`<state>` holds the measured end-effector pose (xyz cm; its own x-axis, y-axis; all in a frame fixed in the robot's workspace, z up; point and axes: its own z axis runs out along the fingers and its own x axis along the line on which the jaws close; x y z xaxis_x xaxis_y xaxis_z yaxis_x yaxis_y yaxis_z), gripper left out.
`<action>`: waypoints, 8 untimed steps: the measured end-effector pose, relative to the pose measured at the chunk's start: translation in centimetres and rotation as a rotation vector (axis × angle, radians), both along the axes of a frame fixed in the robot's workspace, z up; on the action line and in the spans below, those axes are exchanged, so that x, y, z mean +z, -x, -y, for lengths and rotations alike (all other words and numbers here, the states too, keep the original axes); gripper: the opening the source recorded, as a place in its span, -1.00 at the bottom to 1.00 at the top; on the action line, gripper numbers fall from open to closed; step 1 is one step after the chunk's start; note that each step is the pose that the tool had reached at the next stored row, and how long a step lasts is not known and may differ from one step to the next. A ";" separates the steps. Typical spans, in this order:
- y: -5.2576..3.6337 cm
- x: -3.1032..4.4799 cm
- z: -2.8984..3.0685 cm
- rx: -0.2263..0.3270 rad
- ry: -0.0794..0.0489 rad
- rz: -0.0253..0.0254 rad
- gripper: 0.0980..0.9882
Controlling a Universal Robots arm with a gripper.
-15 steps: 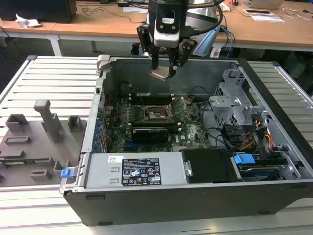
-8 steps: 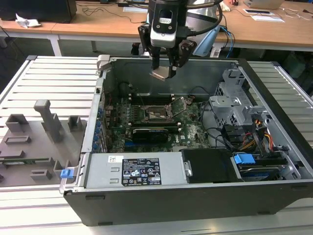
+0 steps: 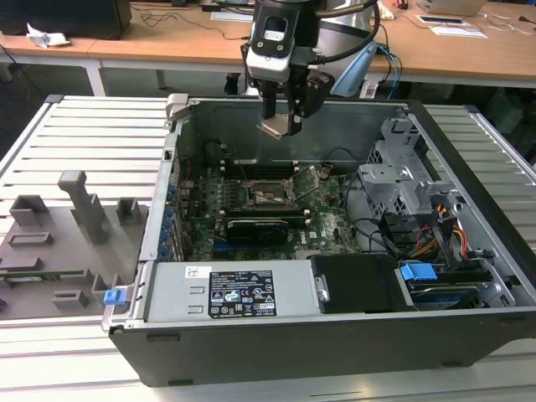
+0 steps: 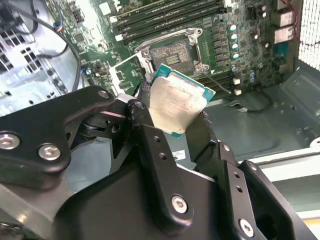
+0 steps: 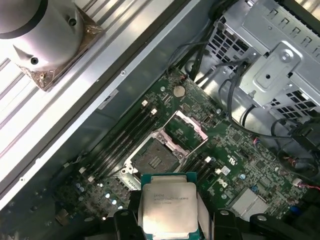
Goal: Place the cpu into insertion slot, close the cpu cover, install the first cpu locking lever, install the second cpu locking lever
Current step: 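Place the cpu into insertion slot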
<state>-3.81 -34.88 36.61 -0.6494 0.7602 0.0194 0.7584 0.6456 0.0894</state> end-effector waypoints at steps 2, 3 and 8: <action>0.00 -0.04 0.00 -0.034 0.000 -0.0001 -0.03; 0.00 -0.07 0.00 -0.057 0.000 0.0000 -0.03; 0.00 -0.18 0.00 -0.144 0.000 0.0000 -0.03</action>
